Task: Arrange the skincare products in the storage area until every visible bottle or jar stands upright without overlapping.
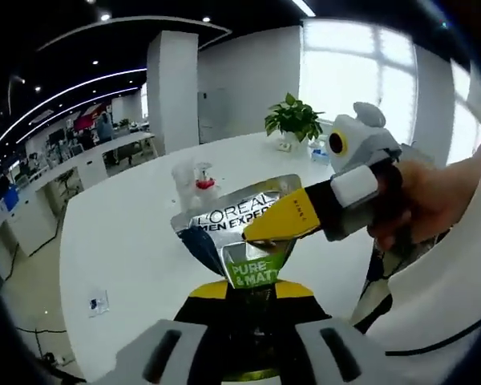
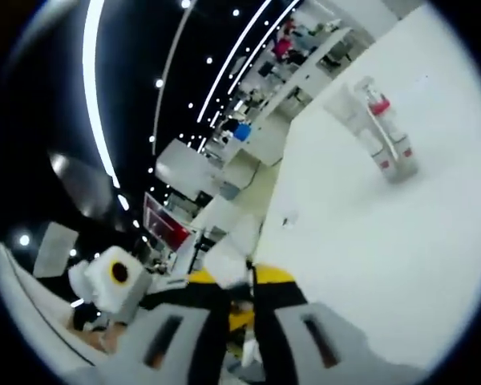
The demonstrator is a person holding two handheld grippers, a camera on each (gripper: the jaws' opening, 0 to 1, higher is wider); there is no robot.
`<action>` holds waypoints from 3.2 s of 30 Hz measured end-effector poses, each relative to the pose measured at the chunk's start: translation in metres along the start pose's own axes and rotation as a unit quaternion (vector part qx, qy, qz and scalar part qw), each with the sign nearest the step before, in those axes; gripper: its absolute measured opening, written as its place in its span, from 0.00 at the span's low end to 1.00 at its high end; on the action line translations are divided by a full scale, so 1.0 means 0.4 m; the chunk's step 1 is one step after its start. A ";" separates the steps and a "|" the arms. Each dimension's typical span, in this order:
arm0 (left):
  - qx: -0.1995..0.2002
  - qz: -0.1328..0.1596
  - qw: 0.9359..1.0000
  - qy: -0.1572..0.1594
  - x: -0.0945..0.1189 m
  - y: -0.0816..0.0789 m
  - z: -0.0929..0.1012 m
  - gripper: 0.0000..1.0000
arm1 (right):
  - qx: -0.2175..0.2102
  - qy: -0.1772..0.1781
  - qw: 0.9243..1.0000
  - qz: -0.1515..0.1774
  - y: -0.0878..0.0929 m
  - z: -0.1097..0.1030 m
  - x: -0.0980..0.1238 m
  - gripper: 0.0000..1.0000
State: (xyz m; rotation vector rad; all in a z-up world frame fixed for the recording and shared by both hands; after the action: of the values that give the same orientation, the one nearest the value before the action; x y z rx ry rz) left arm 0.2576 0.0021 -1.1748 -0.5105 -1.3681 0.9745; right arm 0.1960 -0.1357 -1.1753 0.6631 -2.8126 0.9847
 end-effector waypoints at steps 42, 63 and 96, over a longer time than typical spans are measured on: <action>0.377 0.174 0.875 0.248 0.098 0.087 -0.012 0.02 | 0.033 -0.213 0.962 -0.167 -0.030 -0.034 -0.016 0.02; 0.386 0.218 0.869 0.223 0.112 0.070 -0.002 0.02 | 0.011 -0.211 0.960 -0.183 0.042 -0.030 -0.013 0.12; 0.429 0.211 0.852 0.213 0.104 0.097 -0.048 0.06 | -0.004 -0.190 0.966 -0.173 0.043 -0.031 -0.001 0.00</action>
State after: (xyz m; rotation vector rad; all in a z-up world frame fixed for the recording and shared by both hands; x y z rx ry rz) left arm 0.2618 0.0609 -1.1854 -0.3020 -0.3248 1.5918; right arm 0.1882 -0.1158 -1.1753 1.4205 -2.8457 0.8539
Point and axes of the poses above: the point that each gripper's makers call its tool centre point, and the gripper's own axes: x roughly backward along the fingers, z roughly to its right, y roughly out of its underside, the point moved 9 cm from there along x, roughly backward along the fingers, and after that the axes turned 3 degrees about x, right-handed, at the moved point
